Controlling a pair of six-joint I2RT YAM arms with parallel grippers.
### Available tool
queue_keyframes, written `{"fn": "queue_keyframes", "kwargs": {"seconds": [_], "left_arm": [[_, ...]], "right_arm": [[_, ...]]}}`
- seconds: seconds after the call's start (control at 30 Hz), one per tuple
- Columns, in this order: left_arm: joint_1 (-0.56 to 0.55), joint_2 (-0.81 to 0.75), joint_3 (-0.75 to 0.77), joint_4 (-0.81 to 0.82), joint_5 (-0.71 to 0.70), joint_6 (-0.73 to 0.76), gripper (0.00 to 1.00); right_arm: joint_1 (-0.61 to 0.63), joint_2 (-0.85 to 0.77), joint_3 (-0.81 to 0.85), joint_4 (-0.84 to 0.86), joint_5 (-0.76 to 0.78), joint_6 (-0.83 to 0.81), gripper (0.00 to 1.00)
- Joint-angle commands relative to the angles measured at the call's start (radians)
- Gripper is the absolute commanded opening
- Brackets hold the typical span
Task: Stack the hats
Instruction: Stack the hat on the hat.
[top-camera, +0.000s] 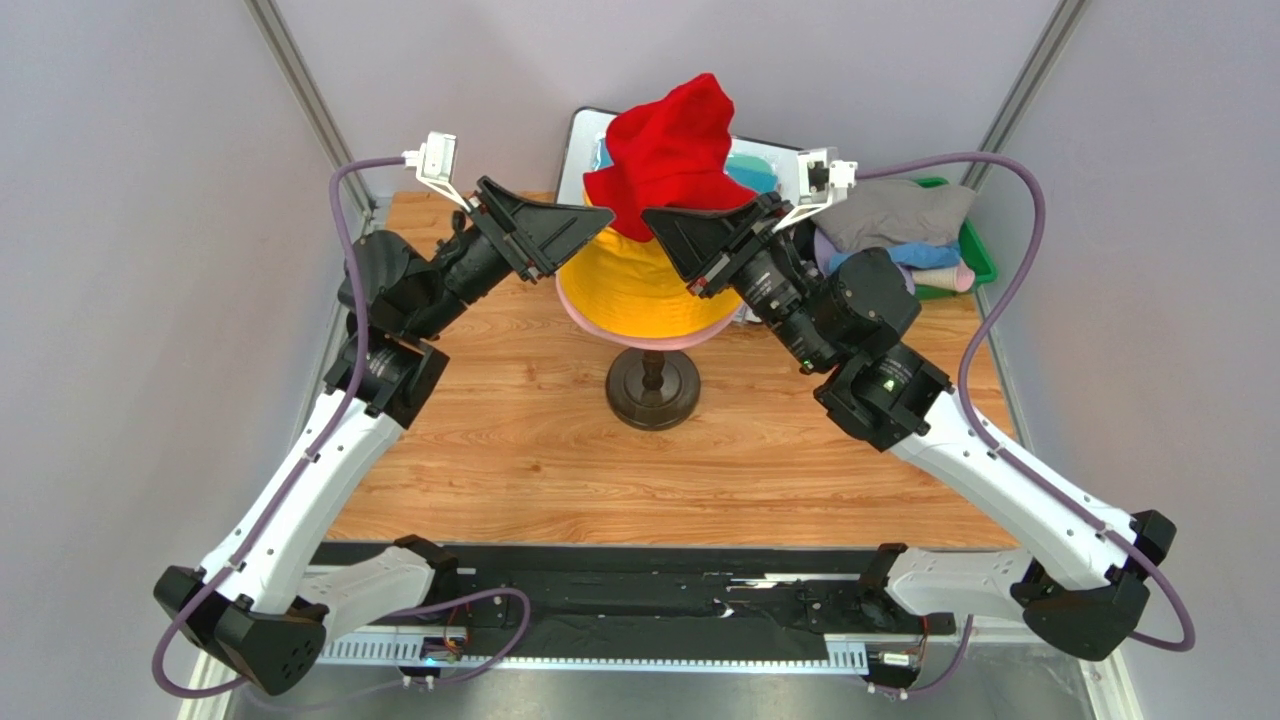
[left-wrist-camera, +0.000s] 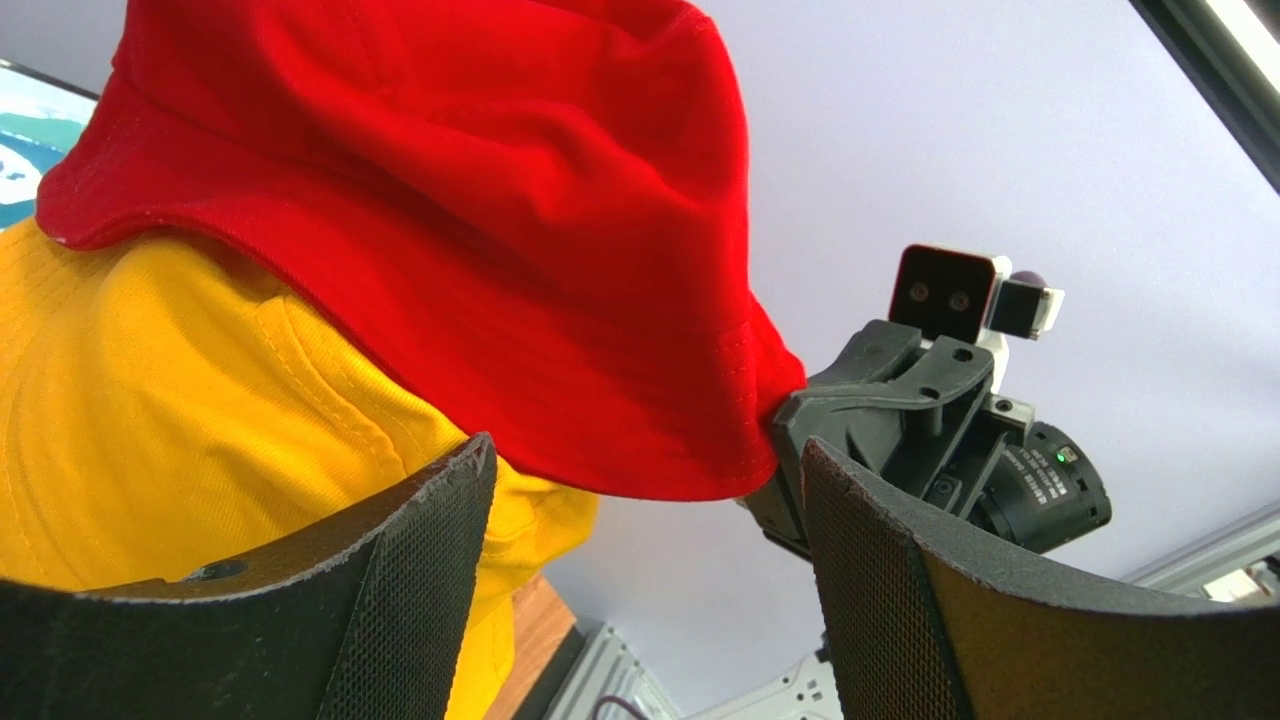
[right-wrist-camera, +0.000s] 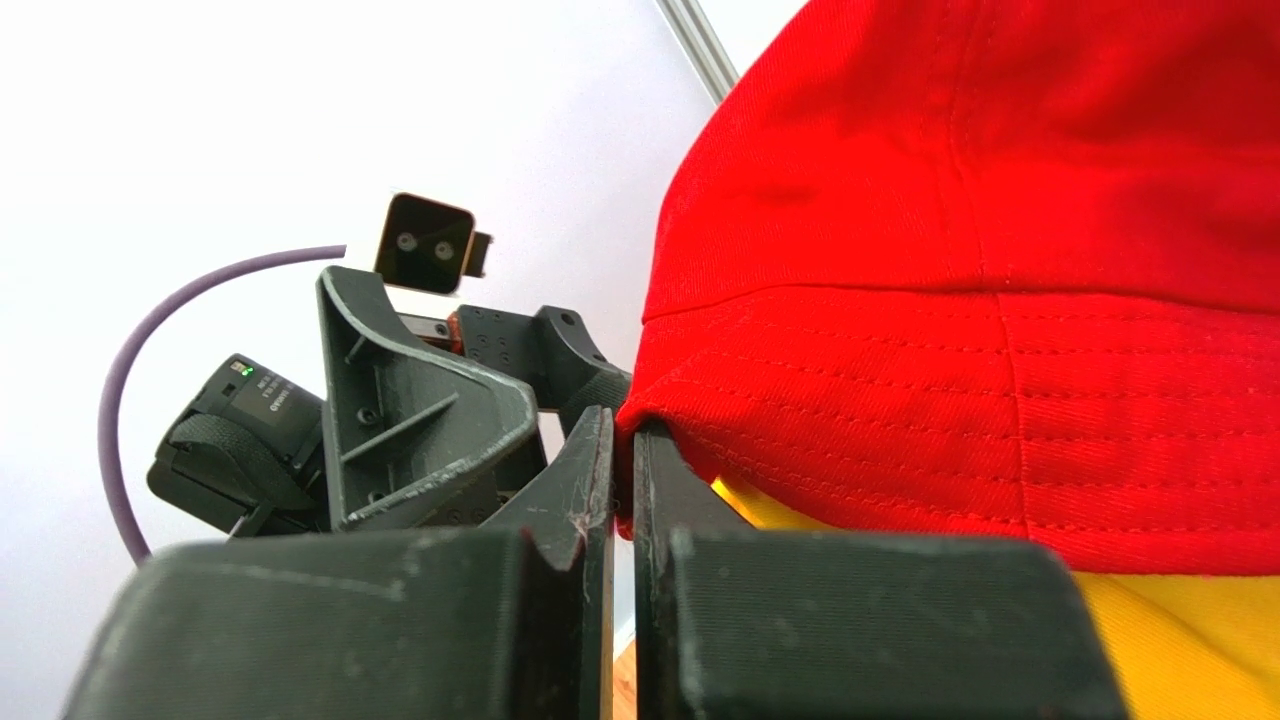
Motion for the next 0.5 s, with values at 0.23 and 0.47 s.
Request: {"fn": "queue_keyframes", "kwargs": {"seconds": [0.23,0.47], "left_arm": [[-0.003,0.000,-0.033,0.024,0.049,-0.034,0.79],[-0.003,-0.034,-0.045,0.011,-0.002,-0.009,0.82]], "right_arm": [[0.012,0.036,0.097,0.018,-0.027,-0.018,0.00],[0.012,0.050,0.104,0.021,-0.010,-0.018,0.00]]}}
